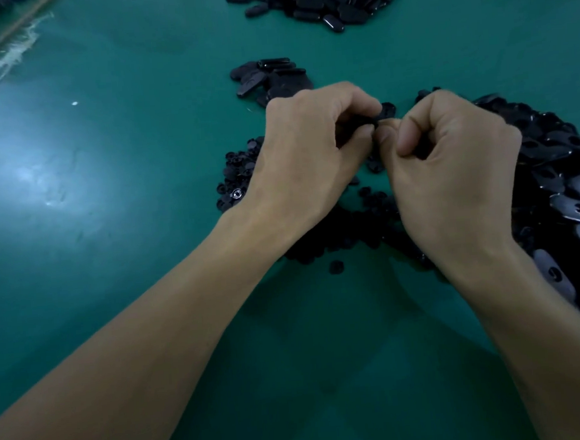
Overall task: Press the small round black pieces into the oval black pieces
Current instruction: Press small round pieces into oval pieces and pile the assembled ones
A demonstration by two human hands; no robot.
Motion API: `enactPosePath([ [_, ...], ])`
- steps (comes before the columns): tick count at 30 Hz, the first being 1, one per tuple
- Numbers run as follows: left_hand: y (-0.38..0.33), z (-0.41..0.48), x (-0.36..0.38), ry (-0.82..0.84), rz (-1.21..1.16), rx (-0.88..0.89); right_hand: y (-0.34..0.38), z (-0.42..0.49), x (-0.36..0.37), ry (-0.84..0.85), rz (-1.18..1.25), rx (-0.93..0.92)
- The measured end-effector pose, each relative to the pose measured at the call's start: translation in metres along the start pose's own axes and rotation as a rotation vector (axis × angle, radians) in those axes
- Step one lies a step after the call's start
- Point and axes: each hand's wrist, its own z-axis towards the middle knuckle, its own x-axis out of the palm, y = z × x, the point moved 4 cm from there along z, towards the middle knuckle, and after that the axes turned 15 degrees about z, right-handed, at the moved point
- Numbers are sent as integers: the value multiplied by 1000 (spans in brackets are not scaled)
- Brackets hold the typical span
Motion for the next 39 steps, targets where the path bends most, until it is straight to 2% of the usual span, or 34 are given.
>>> enactPosePath([
  [6, 4, 2, 0, -7, 14, -31, -1, -1, 1, 28, 59, 11],
  [9, 6, 3, -1, -3, -47, -70, -4, 2, -1, 20, 118, 17],
  [12, 5, 5, 1, 52, -158, -88, -14, 6, 2, 92, 131, 84],
  [15, 8, 7, 1, 104, -249, -111, -21, 8, 6, 160, 279, 153],
  [22, 11, 7, 1, 194, -366, -152, -27, 12, 2, 170, 528, 247],
  [39, 14, 6, 2, 261, -403, -182, -33, 13, -1, 206, 605, 320],
])
